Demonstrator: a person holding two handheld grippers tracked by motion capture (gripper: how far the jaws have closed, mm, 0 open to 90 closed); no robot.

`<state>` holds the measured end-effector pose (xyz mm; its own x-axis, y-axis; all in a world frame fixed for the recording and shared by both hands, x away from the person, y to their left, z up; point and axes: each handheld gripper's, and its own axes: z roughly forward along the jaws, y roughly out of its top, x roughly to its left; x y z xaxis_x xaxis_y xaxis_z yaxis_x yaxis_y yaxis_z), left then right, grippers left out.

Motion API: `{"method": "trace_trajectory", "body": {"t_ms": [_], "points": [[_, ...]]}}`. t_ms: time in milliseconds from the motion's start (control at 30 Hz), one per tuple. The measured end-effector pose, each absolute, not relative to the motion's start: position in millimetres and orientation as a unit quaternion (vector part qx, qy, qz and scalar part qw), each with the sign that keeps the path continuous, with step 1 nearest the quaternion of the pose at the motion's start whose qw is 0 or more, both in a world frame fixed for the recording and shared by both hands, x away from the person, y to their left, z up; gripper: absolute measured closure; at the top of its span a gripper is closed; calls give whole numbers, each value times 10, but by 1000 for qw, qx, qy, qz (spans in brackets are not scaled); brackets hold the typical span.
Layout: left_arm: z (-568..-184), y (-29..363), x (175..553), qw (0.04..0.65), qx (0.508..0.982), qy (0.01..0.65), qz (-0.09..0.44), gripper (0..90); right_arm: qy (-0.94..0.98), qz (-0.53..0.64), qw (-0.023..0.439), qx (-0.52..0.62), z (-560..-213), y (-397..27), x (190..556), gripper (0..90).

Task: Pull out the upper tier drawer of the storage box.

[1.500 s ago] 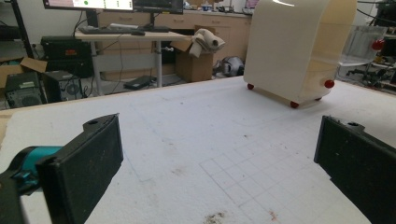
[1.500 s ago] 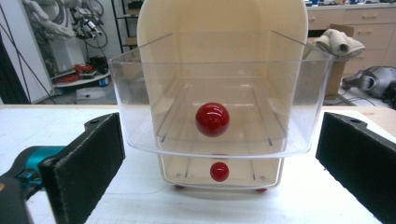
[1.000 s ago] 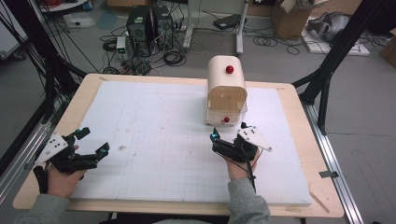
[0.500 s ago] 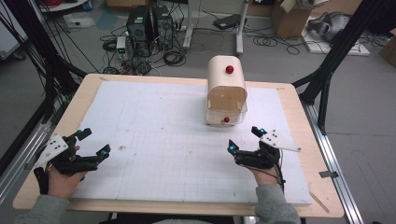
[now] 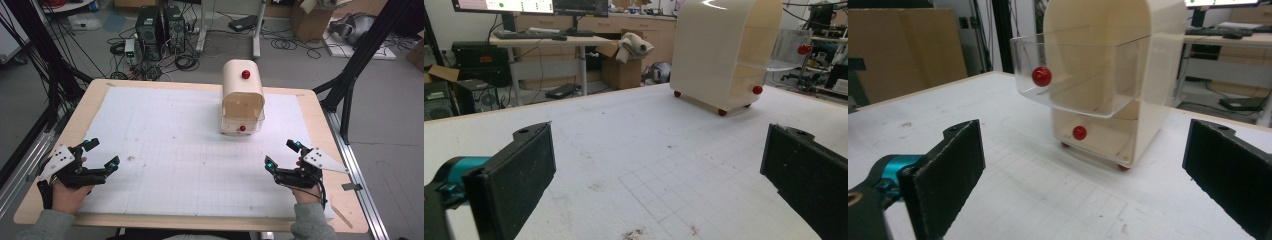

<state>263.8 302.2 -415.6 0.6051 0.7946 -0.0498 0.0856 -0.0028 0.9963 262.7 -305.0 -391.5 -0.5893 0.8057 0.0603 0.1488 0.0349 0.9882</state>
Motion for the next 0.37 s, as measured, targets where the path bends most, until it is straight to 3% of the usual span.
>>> {"method": "trace_trajectory", "body": {"t_ms": [233, 367], "points": [[-4154, 3019, 2636, 620, 647, 339, 286, 17, 660, 601, 272, 360, -3919, -3106, 2604, 19], [-4155, 3018, 2639, 620, 648, 339, 285, 17, 671, 618, 235, 336, -3948, -3057, 2630, 19]]}}
